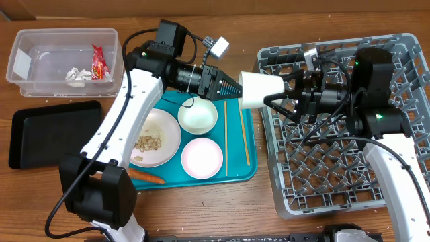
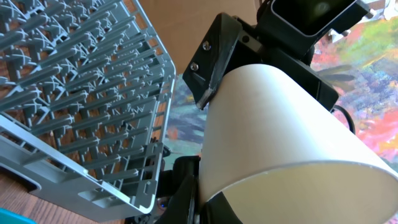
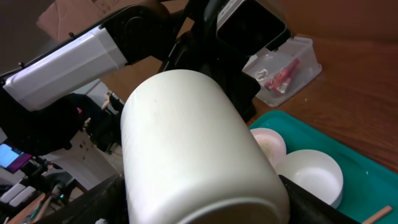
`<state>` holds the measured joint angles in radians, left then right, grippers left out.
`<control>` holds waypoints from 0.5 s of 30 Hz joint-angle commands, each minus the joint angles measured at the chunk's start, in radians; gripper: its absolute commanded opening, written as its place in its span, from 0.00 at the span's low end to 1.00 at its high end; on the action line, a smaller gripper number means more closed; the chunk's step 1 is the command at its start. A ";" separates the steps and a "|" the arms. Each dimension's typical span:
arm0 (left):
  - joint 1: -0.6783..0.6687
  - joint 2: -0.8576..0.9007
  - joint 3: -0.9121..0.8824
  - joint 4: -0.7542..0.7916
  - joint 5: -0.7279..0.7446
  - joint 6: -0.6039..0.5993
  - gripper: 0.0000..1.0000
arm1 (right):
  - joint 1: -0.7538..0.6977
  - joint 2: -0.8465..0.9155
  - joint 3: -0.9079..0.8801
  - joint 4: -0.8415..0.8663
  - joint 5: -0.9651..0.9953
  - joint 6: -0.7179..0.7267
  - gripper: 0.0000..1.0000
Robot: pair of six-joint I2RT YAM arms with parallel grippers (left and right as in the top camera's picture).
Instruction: Sort waste into correct bins and load items into the dishwasher
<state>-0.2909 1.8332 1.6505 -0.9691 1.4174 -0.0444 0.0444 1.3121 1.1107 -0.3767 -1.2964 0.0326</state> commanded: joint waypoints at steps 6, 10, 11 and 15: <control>-0.025 0.011 0.017 -0.002 -0.011 0.011 0.04 | 0.000 -0.004 0.016 0.032 0.013 -0.007 0.65; -0.025 0.011 0.017 -0.001 -0.015 0.011 0.06 | 0.000 -0.004 0.016 0.031 0.013 -0.007 0.61; -0.025 0.011 0.017 0.001 -0.019 0.011 0.08 | 0.000 -0.004 0.016 0.031 0.013 -0.007 0.61; -0.023 0.011 0.017 0.000 -0.137 0.011 0.36 | 0.000 -0.004 0.016 0.031 0.013 -0.007 0.56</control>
<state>-0.3023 1.8339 1.6505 -0.9684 1.3674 -0.0494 0.0437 1.3121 1.1107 -0.3538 -1.2938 0.0326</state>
